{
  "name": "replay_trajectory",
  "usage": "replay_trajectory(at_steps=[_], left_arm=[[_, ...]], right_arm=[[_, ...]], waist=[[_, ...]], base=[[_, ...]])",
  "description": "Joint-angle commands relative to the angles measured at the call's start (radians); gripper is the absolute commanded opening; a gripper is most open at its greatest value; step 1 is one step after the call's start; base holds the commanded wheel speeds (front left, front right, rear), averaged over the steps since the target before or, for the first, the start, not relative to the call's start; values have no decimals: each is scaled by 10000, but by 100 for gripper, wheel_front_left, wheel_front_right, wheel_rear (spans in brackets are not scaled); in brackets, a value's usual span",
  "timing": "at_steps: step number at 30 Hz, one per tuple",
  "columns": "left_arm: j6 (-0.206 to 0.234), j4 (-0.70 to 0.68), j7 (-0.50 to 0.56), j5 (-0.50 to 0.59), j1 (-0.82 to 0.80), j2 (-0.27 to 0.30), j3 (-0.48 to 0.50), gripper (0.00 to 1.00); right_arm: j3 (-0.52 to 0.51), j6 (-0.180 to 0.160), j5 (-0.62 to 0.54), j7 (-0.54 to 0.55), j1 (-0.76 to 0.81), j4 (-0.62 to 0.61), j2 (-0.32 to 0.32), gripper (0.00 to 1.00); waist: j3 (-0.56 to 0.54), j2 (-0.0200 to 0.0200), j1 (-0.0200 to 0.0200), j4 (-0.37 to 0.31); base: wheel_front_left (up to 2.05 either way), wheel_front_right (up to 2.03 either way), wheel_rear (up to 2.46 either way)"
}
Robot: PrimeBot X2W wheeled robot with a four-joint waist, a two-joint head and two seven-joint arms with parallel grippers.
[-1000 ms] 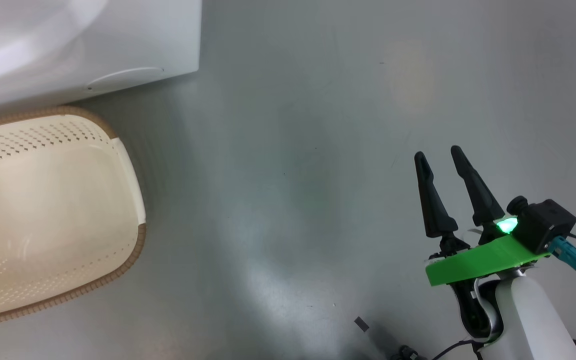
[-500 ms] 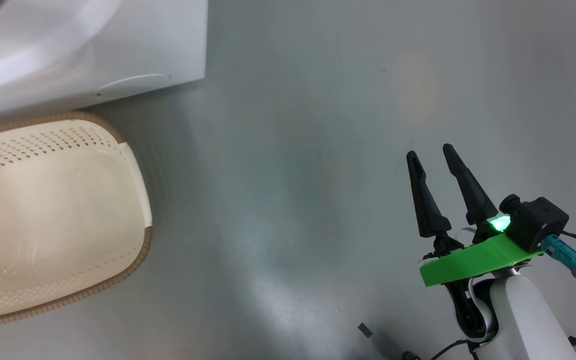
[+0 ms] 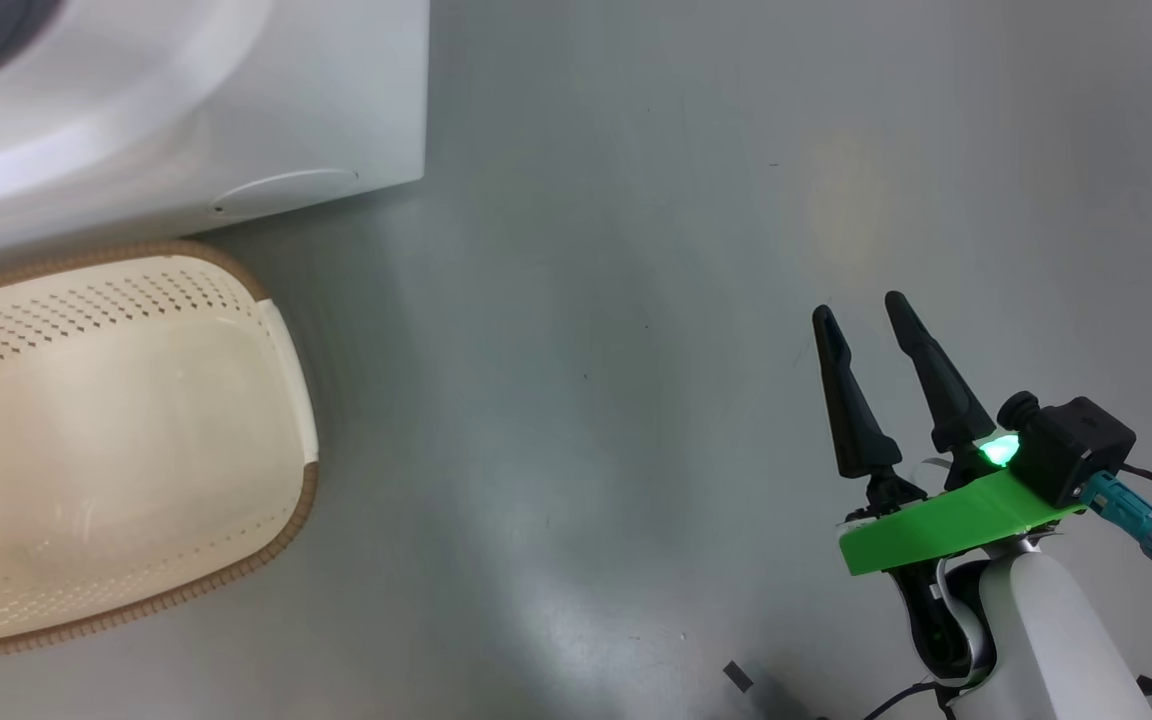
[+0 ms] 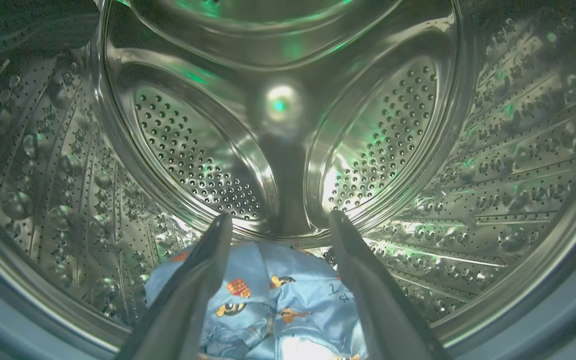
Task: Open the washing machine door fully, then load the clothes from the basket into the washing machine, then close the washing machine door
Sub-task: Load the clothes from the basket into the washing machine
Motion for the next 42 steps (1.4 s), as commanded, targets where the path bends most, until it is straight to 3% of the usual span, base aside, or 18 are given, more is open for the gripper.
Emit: replay_trajectory(at_steps=[1,26,42], left_arm=[[-26,-242,-53,89,325,385,224,100],[-26,-2256,-53,-186,3504,-589,917,100],[-27,-3393,-53,142,6529,-1660,1259,100]], right_arm=[[155,12,-108,-48,306,-155,14,100],[-179,12,-484,-48,571,-101,-135,100],[-424,12,-378,-48,1125,96,-769,100]], waist=[[-53,0,0,-2],[-1023,0,0,505],[-2247,0,0,1248]], base=[[0,0,0],[0,0,0],[0,0,0]])
